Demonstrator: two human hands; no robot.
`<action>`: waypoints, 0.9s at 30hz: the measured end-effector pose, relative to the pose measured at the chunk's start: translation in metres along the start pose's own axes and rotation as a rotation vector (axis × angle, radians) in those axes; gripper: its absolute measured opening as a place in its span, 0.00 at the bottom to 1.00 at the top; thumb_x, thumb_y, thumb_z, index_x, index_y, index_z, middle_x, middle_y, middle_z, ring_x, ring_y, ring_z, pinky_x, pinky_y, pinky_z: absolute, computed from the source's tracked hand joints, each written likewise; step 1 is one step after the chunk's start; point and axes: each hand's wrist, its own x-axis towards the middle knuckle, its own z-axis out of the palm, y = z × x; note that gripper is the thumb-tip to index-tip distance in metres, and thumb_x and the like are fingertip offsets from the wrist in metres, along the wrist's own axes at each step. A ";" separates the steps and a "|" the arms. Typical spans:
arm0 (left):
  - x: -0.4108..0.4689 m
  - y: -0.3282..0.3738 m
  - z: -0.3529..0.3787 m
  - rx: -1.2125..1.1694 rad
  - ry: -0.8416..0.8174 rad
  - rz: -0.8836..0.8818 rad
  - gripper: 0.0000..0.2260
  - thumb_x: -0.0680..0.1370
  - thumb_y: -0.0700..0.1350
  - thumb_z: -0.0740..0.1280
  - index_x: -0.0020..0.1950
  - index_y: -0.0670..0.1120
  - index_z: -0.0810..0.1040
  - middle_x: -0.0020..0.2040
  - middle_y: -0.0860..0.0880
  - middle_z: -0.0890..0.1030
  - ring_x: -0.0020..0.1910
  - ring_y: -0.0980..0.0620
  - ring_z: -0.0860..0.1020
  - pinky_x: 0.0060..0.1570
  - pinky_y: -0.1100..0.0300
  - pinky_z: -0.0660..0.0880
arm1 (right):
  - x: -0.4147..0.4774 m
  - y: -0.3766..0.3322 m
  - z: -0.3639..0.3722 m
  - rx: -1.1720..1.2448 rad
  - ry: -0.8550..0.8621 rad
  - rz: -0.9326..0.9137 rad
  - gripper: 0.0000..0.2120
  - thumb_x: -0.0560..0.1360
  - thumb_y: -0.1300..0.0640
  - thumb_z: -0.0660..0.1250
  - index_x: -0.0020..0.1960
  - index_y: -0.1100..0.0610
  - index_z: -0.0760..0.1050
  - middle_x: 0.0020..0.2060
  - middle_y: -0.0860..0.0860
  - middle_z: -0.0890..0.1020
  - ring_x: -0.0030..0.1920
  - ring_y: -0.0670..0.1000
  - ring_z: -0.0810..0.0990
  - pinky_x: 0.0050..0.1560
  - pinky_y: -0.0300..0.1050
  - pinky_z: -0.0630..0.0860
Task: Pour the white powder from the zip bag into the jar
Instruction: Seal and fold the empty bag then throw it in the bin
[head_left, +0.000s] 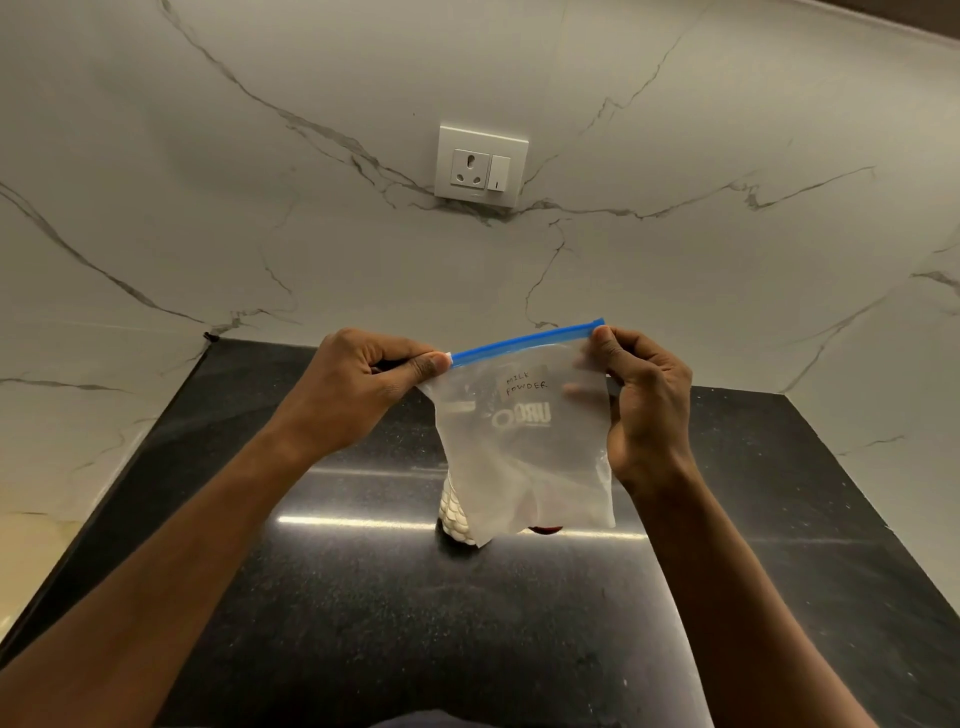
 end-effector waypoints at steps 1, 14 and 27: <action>0.000 -0.001 0.000 -0.009 0.015 -0.005 0.11 0.78 0.52 0.73 0.56 0.49 0.89 0.45 0.56 0.90 0.42 0.59 0.86 0.43 0.71 0.78 | 0.000 0.000 0.000 0.012 0.000 0.008 0.10 0.80 0.59 0.72 0.41 0.54 0.87 0.35 0.52 0.85 0.36 0.50 0.85 0.33 0.47 0.84; -0.032 -0.019 0.051 -0.600 -0.009 -0.443 0.13 0.81 0.49 0.71 0.63 0.46 0.83 0.56 0.46 0.89 0.56 0.45 0.87 0.55 0.48 0.85 | -0.009 0.033 -0.008 0.015 -0.364 0.224 0.19 0.82 0.45 0.68 0.68 0.55 0.81 0.61 0.57 0.87 0.60 0.59 0.87 0.54 0.58 0.85; -0.032 -0.027 0.039 -0.664 -0.277 -0.558 0.17 0.83 0.37 0.68 0.70 0.50 0.77 0.60 0.45 0.87 0.59 0.42 0.86 0.54 0.43 0.85 | -0.024 0.044 -0.032 -0.119 -0.393 0.327 0.16 0.76 0.70 0.73 0.63 0.61 0.83 0.57 0.62 0.87 0.52 0.62 0.88 0.47 0.54 0.87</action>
